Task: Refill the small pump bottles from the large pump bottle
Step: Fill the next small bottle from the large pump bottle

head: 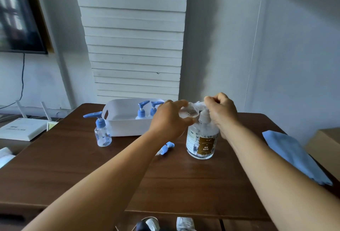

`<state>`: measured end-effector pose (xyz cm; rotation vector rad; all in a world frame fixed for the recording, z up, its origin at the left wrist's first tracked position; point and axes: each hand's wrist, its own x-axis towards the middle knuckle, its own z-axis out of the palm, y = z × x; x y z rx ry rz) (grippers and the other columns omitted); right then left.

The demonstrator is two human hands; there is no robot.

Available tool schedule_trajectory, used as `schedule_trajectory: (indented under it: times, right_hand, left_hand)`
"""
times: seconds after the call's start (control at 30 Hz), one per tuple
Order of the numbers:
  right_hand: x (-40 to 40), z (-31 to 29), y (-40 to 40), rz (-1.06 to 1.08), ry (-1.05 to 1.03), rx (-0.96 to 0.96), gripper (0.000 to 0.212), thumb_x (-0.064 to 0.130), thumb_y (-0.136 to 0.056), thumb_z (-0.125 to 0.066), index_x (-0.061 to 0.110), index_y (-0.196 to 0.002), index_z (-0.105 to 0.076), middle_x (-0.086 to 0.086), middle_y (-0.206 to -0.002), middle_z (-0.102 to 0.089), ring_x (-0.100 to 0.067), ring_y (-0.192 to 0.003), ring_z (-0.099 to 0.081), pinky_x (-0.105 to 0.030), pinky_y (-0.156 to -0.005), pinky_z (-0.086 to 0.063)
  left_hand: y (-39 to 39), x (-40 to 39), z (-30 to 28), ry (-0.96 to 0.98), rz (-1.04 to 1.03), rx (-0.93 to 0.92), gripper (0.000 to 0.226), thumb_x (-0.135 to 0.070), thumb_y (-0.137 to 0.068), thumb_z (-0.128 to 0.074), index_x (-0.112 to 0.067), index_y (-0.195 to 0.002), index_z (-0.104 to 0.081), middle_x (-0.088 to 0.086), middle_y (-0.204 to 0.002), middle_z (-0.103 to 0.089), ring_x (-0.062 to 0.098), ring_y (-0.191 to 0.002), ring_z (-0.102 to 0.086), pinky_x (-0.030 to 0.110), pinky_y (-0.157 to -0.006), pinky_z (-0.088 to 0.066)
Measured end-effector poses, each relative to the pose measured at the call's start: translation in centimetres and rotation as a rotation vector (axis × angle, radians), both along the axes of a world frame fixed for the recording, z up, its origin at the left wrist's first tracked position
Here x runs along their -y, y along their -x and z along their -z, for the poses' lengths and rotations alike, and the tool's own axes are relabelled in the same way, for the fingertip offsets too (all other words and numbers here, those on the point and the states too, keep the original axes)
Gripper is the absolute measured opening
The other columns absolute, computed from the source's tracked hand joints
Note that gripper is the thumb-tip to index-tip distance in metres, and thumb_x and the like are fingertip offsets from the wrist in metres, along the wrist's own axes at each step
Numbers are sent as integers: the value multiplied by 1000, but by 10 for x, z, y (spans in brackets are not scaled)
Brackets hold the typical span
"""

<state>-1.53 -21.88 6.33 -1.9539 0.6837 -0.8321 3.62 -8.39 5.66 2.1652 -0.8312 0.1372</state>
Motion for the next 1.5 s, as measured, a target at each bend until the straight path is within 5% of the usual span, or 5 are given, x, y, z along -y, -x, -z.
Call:
schedule_trajectory:
  times: [0.27, 0.87, 1.5]
  right_hand:
    - [-4, 3, 5, -31, -81, 43, 25, 30, -91, -52, 18, -70, -43, 4, -66, -48, -9, -60, -42, -25, -50, -32]
    - [2, -25, 10, -109, -21, -98, 24, 32, -93, -52, 15, -75, -49, 2, -72, -51, -8, -65, -46, -23, -55, -36]
    - [1, 3, 3, -97, -236, 77, 24, 30, -91, -55, 17, -72, -50, 3, -70, -55, -11, -67, -50, -24, -54, -38]
  left_hand:
    - [-1, 3, 4, 0, 5, -2, 55, -41, -76, -71, -30, -127, -54, 1, -119, -57, 18, -112, -53, 28, -88, -43]
    - [-3, 2, -8, 22, 11, 18, 52, -39, -74, -72, -30, -124, -56, 1, -113, -58, 19, -105, -56, 26, -82, -42]
    - [2, 5, -4, 21, -7, -8, 51, -39, -76, -72, -32, -123, -56, -6, -107, -50, 15, -103, -54, 22, -82, -38]
